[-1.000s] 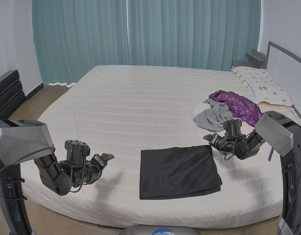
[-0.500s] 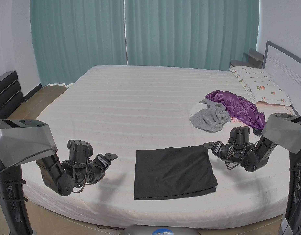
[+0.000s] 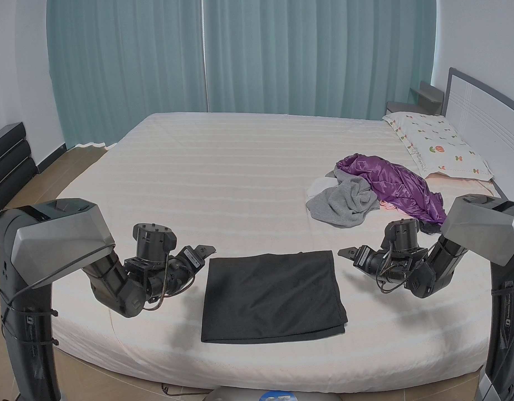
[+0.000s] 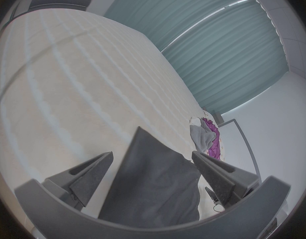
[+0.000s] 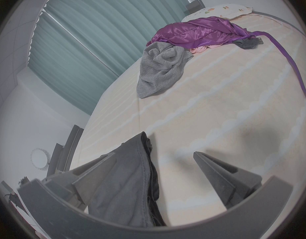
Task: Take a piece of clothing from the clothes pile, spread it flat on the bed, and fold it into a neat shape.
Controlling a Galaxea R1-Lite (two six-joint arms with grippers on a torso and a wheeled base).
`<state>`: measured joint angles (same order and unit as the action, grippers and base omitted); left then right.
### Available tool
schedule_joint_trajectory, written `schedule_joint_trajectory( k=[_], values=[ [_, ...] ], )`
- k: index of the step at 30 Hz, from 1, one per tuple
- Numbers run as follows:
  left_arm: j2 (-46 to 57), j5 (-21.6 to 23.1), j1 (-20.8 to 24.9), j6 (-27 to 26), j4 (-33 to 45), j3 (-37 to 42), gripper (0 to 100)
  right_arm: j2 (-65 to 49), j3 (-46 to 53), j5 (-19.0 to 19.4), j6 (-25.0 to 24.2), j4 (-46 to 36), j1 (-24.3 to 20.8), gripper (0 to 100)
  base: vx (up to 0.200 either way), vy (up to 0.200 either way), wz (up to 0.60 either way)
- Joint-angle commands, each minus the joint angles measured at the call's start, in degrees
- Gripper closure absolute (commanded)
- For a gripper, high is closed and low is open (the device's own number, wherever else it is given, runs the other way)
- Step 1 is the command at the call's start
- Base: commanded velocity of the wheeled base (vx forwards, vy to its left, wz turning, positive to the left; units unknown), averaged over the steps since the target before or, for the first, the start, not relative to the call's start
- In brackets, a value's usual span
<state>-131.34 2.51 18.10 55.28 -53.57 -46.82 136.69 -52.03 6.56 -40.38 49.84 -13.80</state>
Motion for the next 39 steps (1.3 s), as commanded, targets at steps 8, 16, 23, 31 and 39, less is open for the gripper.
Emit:
schedule_joint_trajectory(
  k=[8, 16, 23, 31, 39],
  values=[
    [-14.38, -7.61, 1.76, -9.32, 13.05, -23.84, 0, 3.23, -5.28, -0.93, 0.12, -2.2, -3.16, 0, 0.0, 0.0, 0.0],
    [-17.02, -8.22, 2.38, -10.99, 18.58, -29.2, 0, 5.07, -8.88, -1.64, 0.12, -3.43, -3.16, 0, 0.0, 0.0, 0.0],
    [-17.11, -8.22, 2.46, -10.99, 19.38, -29.82, 0, 5.95, -10.2, -1.9, 0.12, -3.43, -3.16, 0, 0.0, 0.0, 0.0],
    [-17.46, -11.56, 2.46, -10.64, 18.85, -30.26, 100, 7.45, -14.15, -2.87, 0.21, -5.01, -3.16, 0, 0.0, 0.0, 0.0],
    [-17.19, -13.94, 2.38, -8.35, 18.5, -30.17, 100, 9.73, -21.97, -2.78, 0.21, -11.25, -3.6, 0, 0.0, 0.0, 0.0]
  ],
)
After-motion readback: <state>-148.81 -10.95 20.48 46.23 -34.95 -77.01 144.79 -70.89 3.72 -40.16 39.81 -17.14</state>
